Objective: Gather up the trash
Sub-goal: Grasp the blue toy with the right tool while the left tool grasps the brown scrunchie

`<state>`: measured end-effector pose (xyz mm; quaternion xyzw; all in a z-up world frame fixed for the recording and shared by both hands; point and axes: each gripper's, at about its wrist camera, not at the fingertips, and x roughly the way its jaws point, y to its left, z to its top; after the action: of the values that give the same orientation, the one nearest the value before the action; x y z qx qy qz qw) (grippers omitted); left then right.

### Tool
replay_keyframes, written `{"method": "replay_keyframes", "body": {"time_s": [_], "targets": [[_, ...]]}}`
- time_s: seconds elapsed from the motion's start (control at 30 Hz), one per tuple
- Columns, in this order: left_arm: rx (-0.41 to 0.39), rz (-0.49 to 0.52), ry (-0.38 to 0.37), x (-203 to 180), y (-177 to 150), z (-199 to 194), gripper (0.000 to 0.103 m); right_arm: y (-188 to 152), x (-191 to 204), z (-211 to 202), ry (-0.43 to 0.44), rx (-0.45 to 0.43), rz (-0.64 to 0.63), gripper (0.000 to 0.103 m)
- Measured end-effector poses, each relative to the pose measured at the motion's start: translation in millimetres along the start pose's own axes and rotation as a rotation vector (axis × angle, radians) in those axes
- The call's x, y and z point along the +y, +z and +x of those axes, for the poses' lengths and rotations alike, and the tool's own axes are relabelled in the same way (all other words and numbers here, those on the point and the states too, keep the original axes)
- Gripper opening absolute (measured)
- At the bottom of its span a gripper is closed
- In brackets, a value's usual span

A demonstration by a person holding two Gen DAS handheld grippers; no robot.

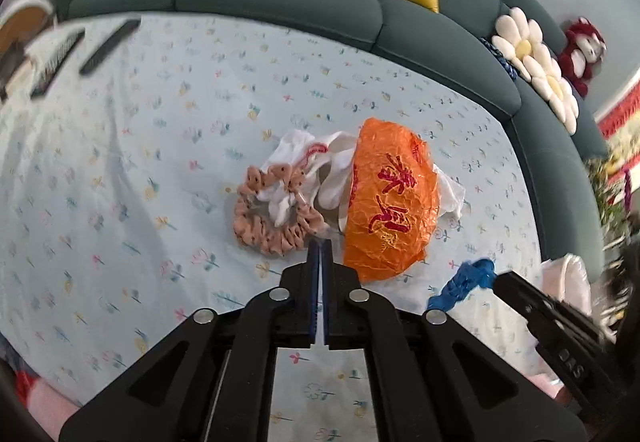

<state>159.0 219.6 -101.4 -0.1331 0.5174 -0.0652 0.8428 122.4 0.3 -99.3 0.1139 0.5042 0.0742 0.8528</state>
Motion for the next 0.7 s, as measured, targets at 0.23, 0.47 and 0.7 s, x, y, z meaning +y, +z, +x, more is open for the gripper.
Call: {"method": "replay_keyframes", "body": {"time_s": [0.23,0.47,0.7], "targets": [[0.033,0.077,0.076,-4.1,4.5,40.8,0.040,-3.5,-9.0,1.4,-0.004,0.005,0.011,0.004],[0.083,0.169,0.140,-8.9,3.7,82.2,0.020,4.4,-10.5,14.1,0.000,0.020,0.024,0.004],[0.052,0.102,0.113,-0.6,4.3,67.2,0.005,7.5,-4.5,12.9,0.022,0.019,0.028,0.004]]}}
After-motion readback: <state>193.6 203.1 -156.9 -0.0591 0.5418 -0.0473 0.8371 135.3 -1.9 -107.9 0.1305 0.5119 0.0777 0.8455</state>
